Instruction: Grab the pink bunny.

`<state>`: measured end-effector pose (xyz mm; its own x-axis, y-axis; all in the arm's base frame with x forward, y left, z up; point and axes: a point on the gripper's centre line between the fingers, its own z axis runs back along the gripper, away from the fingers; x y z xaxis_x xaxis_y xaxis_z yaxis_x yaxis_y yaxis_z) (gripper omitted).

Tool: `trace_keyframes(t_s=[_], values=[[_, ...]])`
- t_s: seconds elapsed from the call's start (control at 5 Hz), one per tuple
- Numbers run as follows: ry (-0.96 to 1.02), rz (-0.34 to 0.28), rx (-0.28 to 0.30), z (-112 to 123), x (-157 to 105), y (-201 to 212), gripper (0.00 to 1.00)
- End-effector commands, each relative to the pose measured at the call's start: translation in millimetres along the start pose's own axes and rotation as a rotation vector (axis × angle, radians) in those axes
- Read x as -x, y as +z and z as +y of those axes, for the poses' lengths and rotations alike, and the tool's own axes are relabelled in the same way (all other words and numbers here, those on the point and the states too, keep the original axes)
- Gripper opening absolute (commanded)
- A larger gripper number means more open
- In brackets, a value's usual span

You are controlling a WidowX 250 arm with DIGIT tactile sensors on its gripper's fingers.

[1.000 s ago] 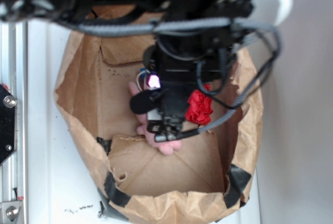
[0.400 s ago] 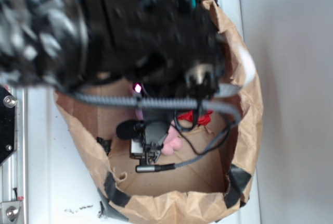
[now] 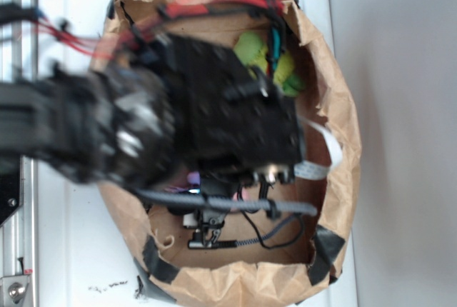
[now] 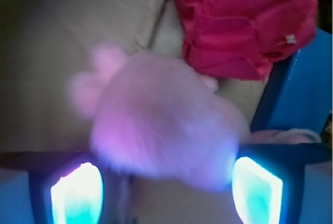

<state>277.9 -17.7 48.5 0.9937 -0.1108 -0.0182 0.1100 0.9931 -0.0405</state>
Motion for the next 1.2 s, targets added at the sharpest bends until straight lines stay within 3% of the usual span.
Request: trace_keyframes(t_s=[0.0, 0.2, 0.6, 0.8, 1.0], values=[[0.009, -0.042, -0.055, 2, -21, -2, 1.0], [0.007, -0.039, -0.082, -2, -20, -7, 1.0], [-0.011, -0.032, -0.092, -21, 14, -12, 1.0], [0.008, -0.024, -0.082, -16, 2, -11, 0.0], [0.017, -0.025, -0.076, -11, -12, -8, 0.0]])
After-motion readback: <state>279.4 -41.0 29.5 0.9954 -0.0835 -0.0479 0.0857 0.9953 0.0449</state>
